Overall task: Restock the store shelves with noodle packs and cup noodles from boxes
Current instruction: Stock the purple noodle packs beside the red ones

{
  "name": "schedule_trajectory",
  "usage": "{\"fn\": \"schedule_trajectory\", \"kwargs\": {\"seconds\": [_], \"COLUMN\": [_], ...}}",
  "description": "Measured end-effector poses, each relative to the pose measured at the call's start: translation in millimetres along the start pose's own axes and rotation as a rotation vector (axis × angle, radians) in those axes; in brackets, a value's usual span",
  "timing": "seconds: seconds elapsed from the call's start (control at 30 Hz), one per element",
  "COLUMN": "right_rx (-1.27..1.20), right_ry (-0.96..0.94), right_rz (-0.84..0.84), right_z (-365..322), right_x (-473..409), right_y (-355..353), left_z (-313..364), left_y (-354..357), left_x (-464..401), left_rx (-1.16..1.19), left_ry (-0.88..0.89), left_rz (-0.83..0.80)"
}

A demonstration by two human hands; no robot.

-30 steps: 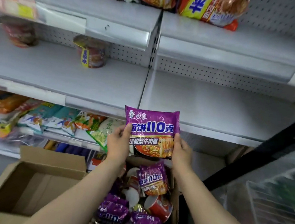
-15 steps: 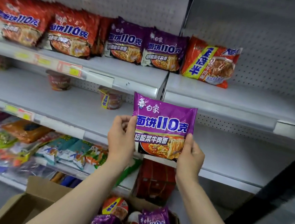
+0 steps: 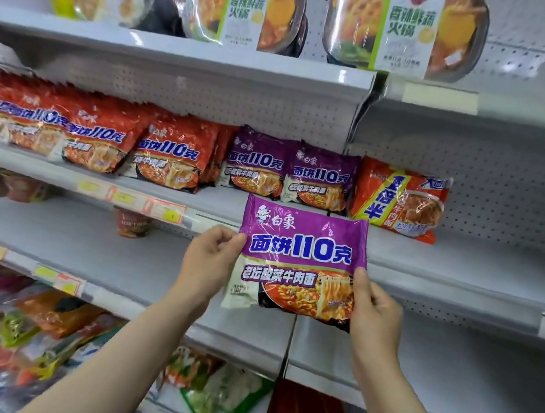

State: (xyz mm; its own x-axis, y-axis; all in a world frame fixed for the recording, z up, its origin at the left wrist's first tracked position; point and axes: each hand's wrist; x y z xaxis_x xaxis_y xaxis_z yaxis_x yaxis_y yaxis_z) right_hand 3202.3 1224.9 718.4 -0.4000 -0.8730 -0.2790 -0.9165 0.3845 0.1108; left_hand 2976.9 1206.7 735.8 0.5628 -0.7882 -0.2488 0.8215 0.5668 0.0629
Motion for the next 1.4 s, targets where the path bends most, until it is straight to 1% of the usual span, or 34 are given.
{"fn": "schedule_trajectory", "kwargs": {"seconds": [0.07,0.17,0.27,0.37,0.57,0.7,0.77,1.0,1.17,1.27,1.4], "right_rx": [-0.011,0.016,0.068,0.113,0.203,0.235,0.242,0.236,0.266,0.278,0.323], "right_ry": [-0.019,-0.039,-0.058,-0.067,-0.082,0.01,0.029,0.055,0.051,0.052,0.039], "right_rz": [-0.002,-0.029,-0.015,-0.02,0.015,0.012,0.035,0.094,0.106,0.117,0.144], "right_z": [-10,-24,-30,-34,-30,-23,-20,-13,-12,-11,-13], "right_x": [-6,-21,-45,-68,-114,-129,-137,-158,-167,-170,-174], "right_y": [14,44,77,106,167,188,200,229,247,260,271], "left_z": [8,21,31,37,31,22,18,8,5,1,-1], "left_y": [-7,-14,-18,-21,-12,0,7,24,27,29,27], "left_x": [-24,-63,-103,-140,-212,-237,-248,-271,-282,-290,-294], "left_rx": [-0.078,-0.097,-0.124,-0.162,-0.12,-0.068,-0.084,-0.177,-0.161,-0.193,-0.234], "left_ry": [0.033,0.055,0.108,0.148,0.154,0.14,0.153,0.204,0.212,0.246,0.239], "left_rz": [-0.02,-0.038,-0.055,-0.03,-0.016,0.004,-0.009,-0.112,-0.163,-0.183,-0.249]}}
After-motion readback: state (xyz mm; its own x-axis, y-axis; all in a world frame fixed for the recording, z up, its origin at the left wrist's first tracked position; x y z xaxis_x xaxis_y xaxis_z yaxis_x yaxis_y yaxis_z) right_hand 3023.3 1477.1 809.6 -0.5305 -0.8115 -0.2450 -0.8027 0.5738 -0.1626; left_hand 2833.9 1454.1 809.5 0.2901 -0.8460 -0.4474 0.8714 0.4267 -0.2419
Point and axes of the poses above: each hand's wrist, its own x-axis away from the middle knuckle, its own y-axis out of the palm, z = x × y, and after that the axes turned 10 degrees about z, right-handed
